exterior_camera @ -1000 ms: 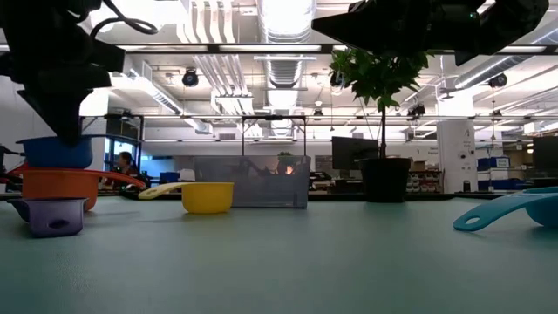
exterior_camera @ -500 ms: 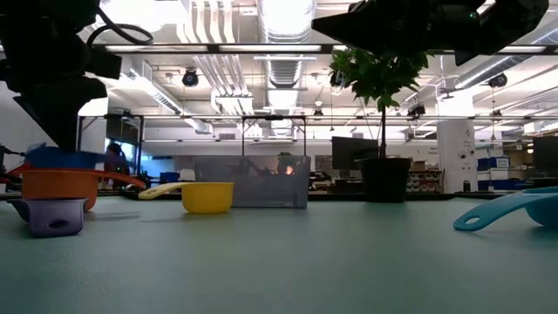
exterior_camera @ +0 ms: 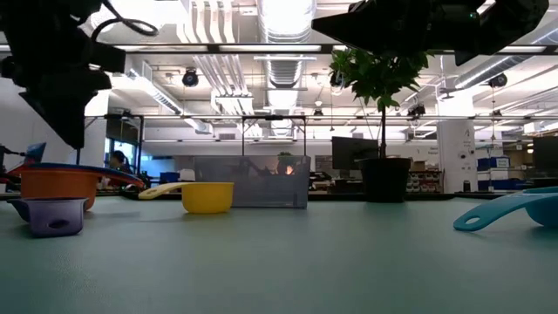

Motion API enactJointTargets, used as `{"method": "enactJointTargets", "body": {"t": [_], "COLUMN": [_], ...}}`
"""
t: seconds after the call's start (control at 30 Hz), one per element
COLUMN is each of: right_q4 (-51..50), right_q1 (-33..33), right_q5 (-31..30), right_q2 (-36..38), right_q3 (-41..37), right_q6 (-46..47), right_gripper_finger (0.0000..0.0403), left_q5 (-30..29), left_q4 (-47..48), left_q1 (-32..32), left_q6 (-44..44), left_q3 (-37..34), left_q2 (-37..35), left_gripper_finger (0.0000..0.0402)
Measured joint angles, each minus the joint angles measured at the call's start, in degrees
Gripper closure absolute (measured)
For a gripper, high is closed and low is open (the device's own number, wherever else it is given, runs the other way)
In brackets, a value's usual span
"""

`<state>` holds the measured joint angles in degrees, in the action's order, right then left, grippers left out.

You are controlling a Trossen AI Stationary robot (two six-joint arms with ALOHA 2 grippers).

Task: Nest measuring cups in basket
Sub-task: Stack the blue measuring cup into the red measuring cup

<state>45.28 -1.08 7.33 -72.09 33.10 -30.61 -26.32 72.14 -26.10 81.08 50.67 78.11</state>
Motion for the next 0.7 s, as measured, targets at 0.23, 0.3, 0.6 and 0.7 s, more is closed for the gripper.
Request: {"method": "enactJointTargets", "body": {"t": [0.23, 0.3, 0.6, 0.7], "right_q4": [0.0, 0.0, 0.0, 0.0], "right_q1": [0.0, 0.0, 0.0, 0.0], "right_q5": [0.0, 0.0, 0.0, 0.0], "right_q2": [0.0, 0.0, 0.0, 0.0], "right_q3": [0.0, 0.0, 0.0, 0.0], "right_q6": [0.0, 0.0, 0.0, 0.0], "right_gripper_finger": [0.0394, 0.0394, 0.0394, 0.0394], "left_q5": [-3.1, -3.1, -3.1, -2.3], "left_q4": [-11.3, -14.3, -16.1, -18.0], "left_q1": [0.5, 0.9, 5.3, 7.3], "left_q6": [-17.0, -21.0, -24.6, -26.7], "left_q3": [1.3, 0.9, -0.2, -1.4], "left_q2": [0.2, 0.7, 1.6, 1.6], "left_gripper_finger": [0.0314, 0.0326, 0.0398, 0.0397]}}
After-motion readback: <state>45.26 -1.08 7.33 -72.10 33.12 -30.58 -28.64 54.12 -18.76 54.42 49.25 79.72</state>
